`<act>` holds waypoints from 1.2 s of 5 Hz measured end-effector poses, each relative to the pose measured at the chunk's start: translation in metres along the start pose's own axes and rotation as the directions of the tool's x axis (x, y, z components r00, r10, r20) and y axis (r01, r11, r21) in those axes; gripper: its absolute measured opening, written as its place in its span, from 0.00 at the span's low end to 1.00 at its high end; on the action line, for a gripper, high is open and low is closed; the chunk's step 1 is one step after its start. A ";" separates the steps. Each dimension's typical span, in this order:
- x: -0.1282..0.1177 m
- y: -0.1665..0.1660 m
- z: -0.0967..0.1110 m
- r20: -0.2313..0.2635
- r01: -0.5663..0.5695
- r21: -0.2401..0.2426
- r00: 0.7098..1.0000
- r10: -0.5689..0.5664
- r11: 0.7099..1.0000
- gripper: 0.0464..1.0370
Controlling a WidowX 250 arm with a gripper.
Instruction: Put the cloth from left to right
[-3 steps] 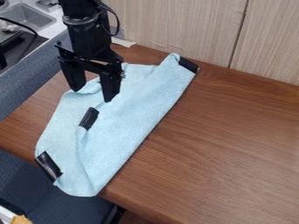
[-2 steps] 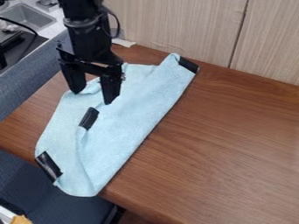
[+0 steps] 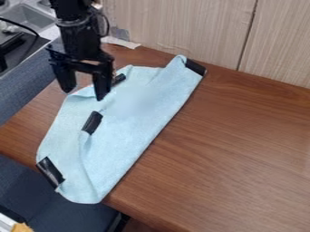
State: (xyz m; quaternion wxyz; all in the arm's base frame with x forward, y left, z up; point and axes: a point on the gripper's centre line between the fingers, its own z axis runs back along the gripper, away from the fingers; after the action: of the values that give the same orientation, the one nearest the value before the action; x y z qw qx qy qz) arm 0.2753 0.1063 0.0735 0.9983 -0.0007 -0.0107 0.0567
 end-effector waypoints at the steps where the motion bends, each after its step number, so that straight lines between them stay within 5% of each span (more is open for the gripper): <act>1: 0.008 0.023 -0.006 0.012 -0.070 -0.002 0.997 0.070 0.998 0.96; 3: 0.034 0.053 -0.026 0.026 -0.148 0.022 0.989 0.147 0.989 0.96; 6: 0.048 0.061 -0.066 -0.048 -0.162 0.022 0.986 0.163 0.987 0.91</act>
State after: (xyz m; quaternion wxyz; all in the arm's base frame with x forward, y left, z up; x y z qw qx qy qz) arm 0.3170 0.1721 0.0081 0.9903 0.0063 0.0145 0.1379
